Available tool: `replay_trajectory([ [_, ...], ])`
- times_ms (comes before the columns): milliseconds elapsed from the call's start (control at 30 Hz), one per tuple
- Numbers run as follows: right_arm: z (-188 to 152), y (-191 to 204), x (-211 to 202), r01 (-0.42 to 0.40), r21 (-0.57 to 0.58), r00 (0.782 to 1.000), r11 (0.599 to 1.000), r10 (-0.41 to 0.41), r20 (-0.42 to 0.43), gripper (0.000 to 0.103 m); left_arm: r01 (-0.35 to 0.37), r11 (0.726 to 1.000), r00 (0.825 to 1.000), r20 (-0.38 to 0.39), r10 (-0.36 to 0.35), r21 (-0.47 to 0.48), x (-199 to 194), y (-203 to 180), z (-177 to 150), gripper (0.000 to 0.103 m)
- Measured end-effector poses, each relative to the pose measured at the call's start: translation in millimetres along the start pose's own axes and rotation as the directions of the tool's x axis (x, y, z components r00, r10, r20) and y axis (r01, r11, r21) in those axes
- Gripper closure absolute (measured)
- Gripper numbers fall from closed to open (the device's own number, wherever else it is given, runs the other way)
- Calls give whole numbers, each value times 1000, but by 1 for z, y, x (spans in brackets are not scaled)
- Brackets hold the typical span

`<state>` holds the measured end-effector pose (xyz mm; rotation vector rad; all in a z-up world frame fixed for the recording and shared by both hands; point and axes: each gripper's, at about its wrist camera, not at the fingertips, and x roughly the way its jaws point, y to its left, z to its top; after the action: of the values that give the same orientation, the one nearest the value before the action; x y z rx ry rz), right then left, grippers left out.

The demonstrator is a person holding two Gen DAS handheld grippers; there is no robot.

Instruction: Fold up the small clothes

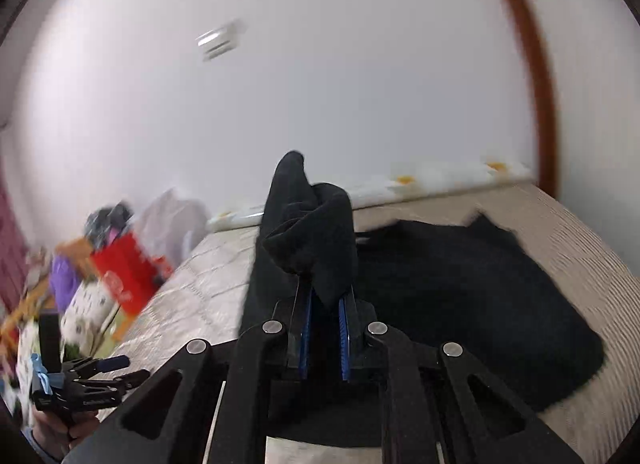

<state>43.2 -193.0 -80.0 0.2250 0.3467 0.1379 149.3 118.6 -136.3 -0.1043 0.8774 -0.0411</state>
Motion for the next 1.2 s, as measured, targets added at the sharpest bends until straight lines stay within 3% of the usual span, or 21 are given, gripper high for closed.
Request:
replay_trajectory([
  [100, -12, -59, -8, 71, 120, 997, 990, -69, -28, 93, 33, 999, 999, 7, -33, 22, 6, -23, 5, 30],
  [200, -28, -109, -5, 160, 215, 984, 963, -138, -111, 93, 80, 996, 997, 4, -81, 44, 13, -46, 8, 30],
  [267, -38, -132, -4, 137, 268, 983, 954, -98, -154, 93, 107, 992, 994, -2, -107, 66, 18, -62, 9, 30],
  [333, -43, -138, -4, 105, 287, 984, 952, -57, -168, 89, 138, 987, 990, -12, -138, 88, 22, -78, 8, 30],
  [467, -38, -130, -13, 139, 219, 982, 966, -107, -153, 75, 193, 972, 981, -20, -192, 131, 23, -105, 7, 30],
  [533, -33, -128, -13, 104, 208, 987, 973, -76, -140, 55, 216, 964, 976, -22, -215, 156, 22, -118, 6, 30],
  [567, -30, -128, -12, 93, 207, 989, 974, -65, -136, 51, 230, 960, 973, -29, -229, 162, 22, -123, 5, 30],
  [733, -25, -135, 20, 130, 227, 980, 965, -90, -178, 48, 276, 941, 961, -75, -266, 197, 28, -150, -1, 30],
  [867, -26, -142, 47, 131, 278, 974, 952, -71, -215, 52, 288, 934, 957, -109, -270, 213, 39, -171, -1, 30],
  [1000, -17, -137, 57, 155, 240, 972, 958, -105, -208, 80, 281, 933, 958, -121, -259, 227, 50, -193, 3, 30],
  [1033, -16, -137, 57, 152, 232, 973, 961, -104, -206, 83, 276, 933, 960, -120, -254, 230, 51, -197, 3, 30],
  [1133, -6, -136, 50, 116, 189, 982, 975, -84, -167, 86, 258, 935, 964, -122, -235, 242, 56, -208, 5, 30],
  [1200, 3, -137, 31, 91, 153, 993, 984, -78, -90, 87, 232, 939, 971, -120, -207, 255, 59, -215, 6, 30],
])
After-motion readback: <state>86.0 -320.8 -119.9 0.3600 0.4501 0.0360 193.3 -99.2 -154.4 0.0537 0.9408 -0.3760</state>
